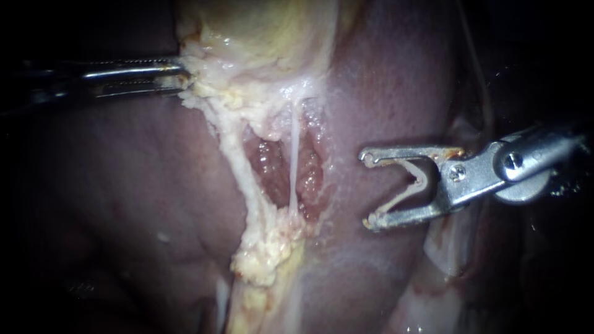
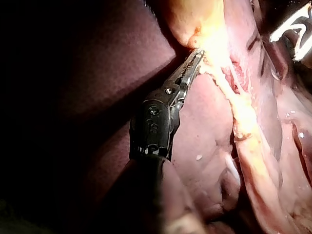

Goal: Grabbing gallbladder

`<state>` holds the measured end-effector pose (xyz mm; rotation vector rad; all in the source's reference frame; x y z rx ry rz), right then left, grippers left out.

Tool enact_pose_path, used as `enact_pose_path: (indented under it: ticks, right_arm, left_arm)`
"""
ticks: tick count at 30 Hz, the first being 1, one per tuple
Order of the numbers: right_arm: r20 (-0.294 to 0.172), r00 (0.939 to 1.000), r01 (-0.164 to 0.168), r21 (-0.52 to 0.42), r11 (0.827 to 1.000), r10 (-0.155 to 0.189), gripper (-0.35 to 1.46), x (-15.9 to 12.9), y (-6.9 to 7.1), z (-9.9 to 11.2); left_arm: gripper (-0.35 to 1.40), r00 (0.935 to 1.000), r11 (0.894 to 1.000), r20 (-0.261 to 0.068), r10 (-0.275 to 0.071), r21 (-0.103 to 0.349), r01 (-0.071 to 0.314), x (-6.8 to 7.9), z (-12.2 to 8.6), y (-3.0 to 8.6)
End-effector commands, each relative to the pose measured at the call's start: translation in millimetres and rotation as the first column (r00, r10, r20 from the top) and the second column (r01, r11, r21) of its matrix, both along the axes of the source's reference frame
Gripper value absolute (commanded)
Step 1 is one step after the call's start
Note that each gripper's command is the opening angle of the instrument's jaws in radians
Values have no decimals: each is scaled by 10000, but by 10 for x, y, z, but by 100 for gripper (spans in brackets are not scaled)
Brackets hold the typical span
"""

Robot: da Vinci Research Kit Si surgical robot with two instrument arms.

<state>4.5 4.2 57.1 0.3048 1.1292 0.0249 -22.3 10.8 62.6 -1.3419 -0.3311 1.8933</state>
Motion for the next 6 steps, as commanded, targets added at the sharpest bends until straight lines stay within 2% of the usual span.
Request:
enact_pose_path:
  ticks: [1,6]
  right_arm:
    - [-2,10000,1,1,10000,-1,50,0,0,0]
    - [-2,10000,1,1,10000,-1,50,0,0,0]
  left_arm:
    - [-35,10000,10000,-5,-6,-19,6,-2,2,-1]
    - [-35,10000,10000,-7,-9,-20,9,-2,2,-1]
